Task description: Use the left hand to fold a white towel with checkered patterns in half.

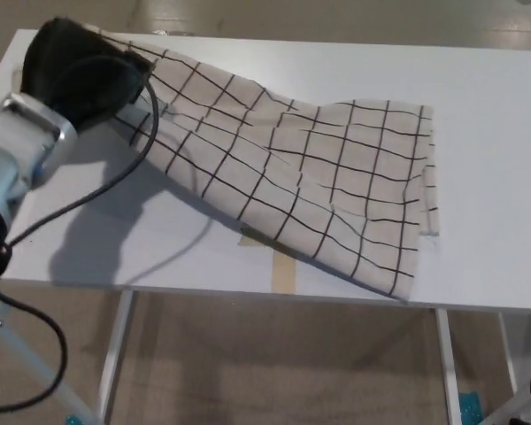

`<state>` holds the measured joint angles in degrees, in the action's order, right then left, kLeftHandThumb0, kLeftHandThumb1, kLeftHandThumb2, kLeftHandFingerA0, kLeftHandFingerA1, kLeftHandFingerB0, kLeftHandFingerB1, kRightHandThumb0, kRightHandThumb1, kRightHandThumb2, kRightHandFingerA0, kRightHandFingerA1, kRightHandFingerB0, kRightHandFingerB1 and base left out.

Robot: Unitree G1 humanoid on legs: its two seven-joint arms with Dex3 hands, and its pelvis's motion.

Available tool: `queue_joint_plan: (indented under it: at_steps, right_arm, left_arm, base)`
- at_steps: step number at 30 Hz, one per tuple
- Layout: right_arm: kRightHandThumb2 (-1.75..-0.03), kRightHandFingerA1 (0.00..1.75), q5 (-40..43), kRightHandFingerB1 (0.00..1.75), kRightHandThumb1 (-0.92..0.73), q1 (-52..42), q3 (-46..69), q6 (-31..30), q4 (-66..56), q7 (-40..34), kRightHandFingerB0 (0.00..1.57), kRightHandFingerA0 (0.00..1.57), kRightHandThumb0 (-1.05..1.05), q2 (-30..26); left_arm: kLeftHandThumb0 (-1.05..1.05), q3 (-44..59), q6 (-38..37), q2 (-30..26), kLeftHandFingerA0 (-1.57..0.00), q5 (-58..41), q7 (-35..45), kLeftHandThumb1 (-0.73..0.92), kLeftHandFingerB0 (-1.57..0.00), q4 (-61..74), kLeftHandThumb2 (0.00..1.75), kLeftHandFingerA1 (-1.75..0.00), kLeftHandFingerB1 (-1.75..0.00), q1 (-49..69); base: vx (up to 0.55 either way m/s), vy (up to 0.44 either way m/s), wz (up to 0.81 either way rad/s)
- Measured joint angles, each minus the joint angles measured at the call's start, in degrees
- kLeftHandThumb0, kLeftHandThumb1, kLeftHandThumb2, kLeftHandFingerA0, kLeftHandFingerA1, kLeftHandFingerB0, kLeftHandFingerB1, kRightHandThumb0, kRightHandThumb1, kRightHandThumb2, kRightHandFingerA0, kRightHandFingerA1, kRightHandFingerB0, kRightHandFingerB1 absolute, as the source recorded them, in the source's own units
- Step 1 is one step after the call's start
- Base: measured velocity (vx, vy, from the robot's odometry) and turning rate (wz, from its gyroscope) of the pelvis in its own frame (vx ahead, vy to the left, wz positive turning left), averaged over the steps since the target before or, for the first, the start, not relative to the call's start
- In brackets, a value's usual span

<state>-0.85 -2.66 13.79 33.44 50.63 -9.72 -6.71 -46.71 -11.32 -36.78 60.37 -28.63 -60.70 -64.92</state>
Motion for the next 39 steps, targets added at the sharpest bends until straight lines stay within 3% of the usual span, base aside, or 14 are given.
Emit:
queue_joint_plan:
  at_steps: [1, 4, 5, 6, 9, 11, 12, 25, 31, 32, 35, 37, 38, 39]
  right_arm:
    - [-0.56, 0.58, -0.01, 0.41, -0.55, -0.01, -0.01, 0.00, 0.00, 0.00, 0.38, 0.47, -0.23, 0.00]
    - [-0.56, 0.58, -0.06, 0.41, -0.54, -0.02, -0.06, 0.00, 0.00, 0.00, 0.38, 0.48, -0.23, 0.00]
    - [-0.56, 0.58, -0.05, 0.41, -0.54, -0.02, -0.05, 0.00, 0.00, 0.03, 0.39, 0.48, -0.23, 0.00]
    - [-0.56, 0.58, -0.05, 0.41, -0.54, -0.01, -0.05, 0.00, 0.00, 0.03, 0.39, 0.48, -0.23, 0.00]
    - [-0.56, 0.57, -0.09, 0.42, -0.54, -0.01, -0.05, 0.00, 0.00, 0.03, 0.40, 0.48, -0.23, 0.00]
    - [-0.56, 0.57, -0.18, 0.42, -0.54, -0.01, -0.13, 0.00, -0.01, 0.03, 0.41, 0.49, -0.24, -0.01]
    - [-0.56, 0.57, -0.24, 0.42, -0.54, -0.01, -0.21, 0.00, -0.03, 0.02, 0.41, 0.49, -0.24, -0.01]
    - [-0.72, 0.63, -0.70, 0.52, -0.45, -0.01, -1.04, -0.51, -2.81, -0.28, 0.43, 0.49, -0.33, -0.03]
    - [-0.56, 0.57, -0.20, 0.44, -0.53, -0.05, -0.84, -1.45, -4.27, 0.18, 0.52, 0.51, -0.25, -0.04]
    - [-0.56, 0.58, -0.10, 0.44, -0.53, -0.05, -0.83, -1.60, -4.61, 0.33, 0.54, 0.52, -0.25, -0.04]
    - [-0.56, 0.58, 0.27, 0.45, -0.53, -0.18, -0.76, -2.10, -5.40, 0.81, 0.56, 0.51, -0.24, -0.04]
    - [-0.56, 0.58, 0.46, 0.45, -0.54, -0.37, -0.70, -2.41, -5.88, 1.14, 0.56, 0.52, -0.24, -0.03]
    - [-0.56, 0.58, 0.54, 0.46, -0.54, -0.58, -0.71, -2.54, -6.31, 1.37, 0.57, 0.52, -0.24, -0.03]
    - [-0.56, 0.58, 0.59, 0.46, -0.54, -0.69, -0.71, -2.65, -6.49, 1.51, 0.57, 0.52, -0.24, -0.03]
  left_arm:
    - [-0.45, -0.69, -0.09, -0.13, -0.94, 0.48, -0.20, 0.40, -0.90, 0.07, 0.57, -1.64, -0.51, -0.45]
    - [-0.47, -4.76, -0.81, -0.63, -0.95, 3.27, -1.60, 0.38, -1.02, 0.43, 0.58, -1.59, -0.57, -3.11]
    - [-0.26, -6.53, -1.20, -0.66, -1.22, 4.37, -2.25, 0.29, -0.99, 0.62, 0.80, -1.31, -0.86, -4.11]
    - [-0.43, -7.01, -1.33, -0.66, -0.94, 4.66, -2.44, 0.39, -1.00, 0.70, 0.59, -1.59, -1.08, -4.38]
    - [-0.31, -11.07, -2.53, -0.49, -0.92, 7.14, -4.13, 0.48, -0.77, 1.18, 0.58, -1.67, -1.54, -6.59]
    - [-0.31, -13.98, -3.79, 0.05, -0.92, 9.13, -5.63, 0.50, -0.75, 1.38, 0.58, -1.69, -1.55, -8.50]
    - [-0.26, -15.45, -4.56, 0.42, -1.22, 10.14, -6.48, 0.34, -0.94, 1.48, 0.75, -1.41, -1.22, -9.44]
    - [-0.31, -27.02, -14.54, 12.13, -1.22, 17.93, -15.94, 0.34, -1.02, 6.57, 0.72, -1.46, -1.28, -14.26]
    - [-0.34, -27.12, -18.52, 16.54, -1.24, 18.43, -16.71, 0.34, -1.03, 7.39, 0.72, -1.47, -1.26, -14.28]
    - [-0.33, -27.11, -18.91, 17.09, -0.91, 18.44, -16.71, 0.48, -0.97, 7.45, 0.56, -1.75, -1.37, -14.28]
    - [-0.37, -27.05, -19.58, 18.52, -0.95, 18.58, -16.74, 0.47, -0.99, 7.81, 0.57, -1.75, -1.38, -14.28]
    - [-0.41, -27.05, -19.70, 19.80, -0.96, 18.88, -16.74, 0.43, -1.03, 8.08, 0.57, -1.69, -1.17, -14.28]
    - [-0.39, -27.05, -19.69, 20.90, -0.90, 19.14, -16.72, 0.45, -0.99, 8.19, 0.55, -1.28, -0.75, -14.21]
    - [-0.39, -26.99, -19.74, 21.81, -0.90, 19.19, -16.67, 0.45, -0.99, 8.18, 0.55, -1.28, -0.75, -14.00]
  base:
    - [0.00, 0.000, 0.00]
    - [0.00, 0.000, 0.00]
    - [0.00, 0.000, 0.00]
    - [0.00, 0.000, 0.00]
    - [0.00, 0.000, 0.00]
    - [0.00, 0.000, 0.00]
    - [0.00, 0.000, 0.00]
    - [0.00, 0.000, 0.00]
    - [0.00, 0.000, 0.00]
    - [0.00, 0.000, 0.00]
    - [0.00, 0.000, 0.00]
    - [0.00, 0.000, 0.00]
    - [0.00, 0.000, 0.00]
    - [0.00, 0.000, 0.00]
